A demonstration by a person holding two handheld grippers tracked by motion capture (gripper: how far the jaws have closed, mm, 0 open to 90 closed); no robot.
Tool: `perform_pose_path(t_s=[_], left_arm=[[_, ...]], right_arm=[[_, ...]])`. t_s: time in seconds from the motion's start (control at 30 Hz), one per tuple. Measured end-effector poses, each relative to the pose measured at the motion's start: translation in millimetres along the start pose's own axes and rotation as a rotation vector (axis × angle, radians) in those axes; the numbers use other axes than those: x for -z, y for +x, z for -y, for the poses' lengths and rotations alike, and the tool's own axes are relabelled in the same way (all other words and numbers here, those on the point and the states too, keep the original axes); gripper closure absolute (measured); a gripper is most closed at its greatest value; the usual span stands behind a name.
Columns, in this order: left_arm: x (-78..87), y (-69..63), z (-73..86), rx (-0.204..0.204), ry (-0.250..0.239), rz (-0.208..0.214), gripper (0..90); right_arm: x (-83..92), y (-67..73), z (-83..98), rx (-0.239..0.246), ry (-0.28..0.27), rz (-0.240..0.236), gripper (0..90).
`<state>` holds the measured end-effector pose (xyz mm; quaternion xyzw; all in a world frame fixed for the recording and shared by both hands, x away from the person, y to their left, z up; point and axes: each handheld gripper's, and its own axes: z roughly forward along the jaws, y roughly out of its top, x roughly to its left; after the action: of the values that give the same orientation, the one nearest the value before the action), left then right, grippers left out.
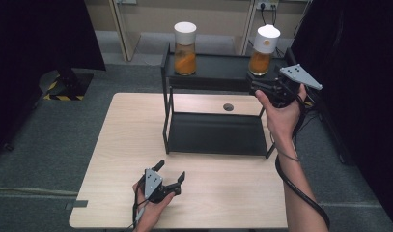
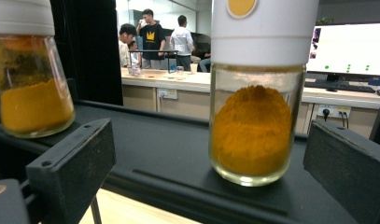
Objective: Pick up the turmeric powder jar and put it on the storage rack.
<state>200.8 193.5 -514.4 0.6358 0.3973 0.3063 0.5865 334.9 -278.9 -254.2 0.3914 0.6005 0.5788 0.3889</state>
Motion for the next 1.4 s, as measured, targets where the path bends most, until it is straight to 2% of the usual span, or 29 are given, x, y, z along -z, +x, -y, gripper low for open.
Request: perform_pose_path(t_s=[0.53, 0.83, 1.17, 1.4], left_arm=[[0.0, -0.5, 0.4, -0.001, -0.002, 0.000, 11.5], [0.1, -0.7, 0.5, -0.002, -0.003, 0.000, 11.5], [0.0, -1.0, 0.7, -0.002, -0.004, -0.001, 11.5], [0.1, -1.1, 1.2, -0.001, -0.007, 0.000, 11.5]], right_arm=[[24.1, 3.0, 26.7, -0.001, 0.032, -0.045, 2.7], [32.1, 3.0, 44.8, 0.006, 0.074, -0.063, 2.7], [44.3, 3.8, 79.9, 0.002, 0.127, -0.091, 2.7], [48.7, 4.4, 98.8, -0.007, 0.139, -0.103, 2.7]])
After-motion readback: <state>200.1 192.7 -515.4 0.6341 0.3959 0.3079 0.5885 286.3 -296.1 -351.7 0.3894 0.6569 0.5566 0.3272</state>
